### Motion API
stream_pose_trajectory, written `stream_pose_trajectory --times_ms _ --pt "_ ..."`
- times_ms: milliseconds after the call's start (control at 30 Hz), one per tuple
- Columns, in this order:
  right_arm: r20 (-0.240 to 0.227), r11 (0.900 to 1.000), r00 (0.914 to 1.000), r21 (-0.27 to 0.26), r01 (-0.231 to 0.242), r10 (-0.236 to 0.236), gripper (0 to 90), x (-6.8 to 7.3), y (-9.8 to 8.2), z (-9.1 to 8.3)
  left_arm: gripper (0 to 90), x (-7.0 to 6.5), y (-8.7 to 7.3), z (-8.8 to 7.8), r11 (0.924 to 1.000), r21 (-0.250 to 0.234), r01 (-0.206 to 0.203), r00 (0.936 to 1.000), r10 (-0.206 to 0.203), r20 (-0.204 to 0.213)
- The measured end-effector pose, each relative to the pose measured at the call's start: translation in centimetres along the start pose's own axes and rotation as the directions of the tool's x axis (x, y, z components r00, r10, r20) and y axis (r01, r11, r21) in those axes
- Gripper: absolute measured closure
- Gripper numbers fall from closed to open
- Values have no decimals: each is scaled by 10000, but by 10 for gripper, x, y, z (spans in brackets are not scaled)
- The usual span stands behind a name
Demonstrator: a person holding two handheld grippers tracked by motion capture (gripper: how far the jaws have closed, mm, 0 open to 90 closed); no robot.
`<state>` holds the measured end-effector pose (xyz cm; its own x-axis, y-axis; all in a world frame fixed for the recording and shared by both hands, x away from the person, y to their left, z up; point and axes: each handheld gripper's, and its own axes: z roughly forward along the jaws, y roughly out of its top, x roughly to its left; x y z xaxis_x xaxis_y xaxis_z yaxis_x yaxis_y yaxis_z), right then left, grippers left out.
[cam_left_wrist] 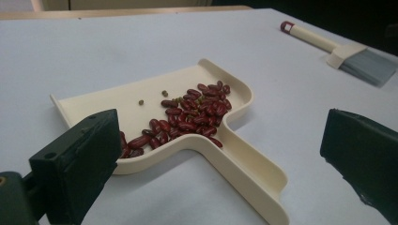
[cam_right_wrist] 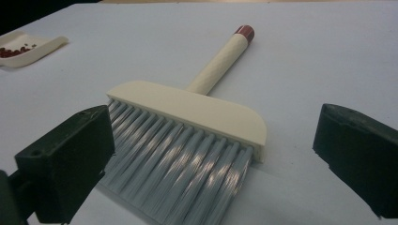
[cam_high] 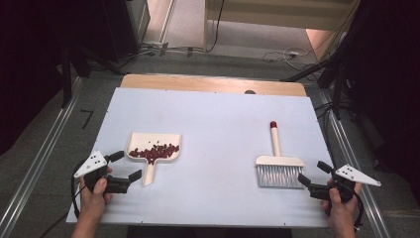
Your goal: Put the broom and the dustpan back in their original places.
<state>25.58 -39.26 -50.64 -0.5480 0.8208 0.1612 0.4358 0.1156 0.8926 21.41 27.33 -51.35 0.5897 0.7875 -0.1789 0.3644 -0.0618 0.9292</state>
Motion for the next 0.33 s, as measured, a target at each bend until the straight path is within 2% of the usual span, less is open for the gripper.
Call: stream_pose_trajectory --times_ms 167,333 --pt "-145 9999 9998 14 -123 123 0 -2 -1 3 0 4 -2 -3 9980 -375 505 9986 -511 -150" --pt "-250 9998 9997 168 -81 85 0 -1 -1 6 0 1 -2 0 9994 -143 318 9991 -322 -275"
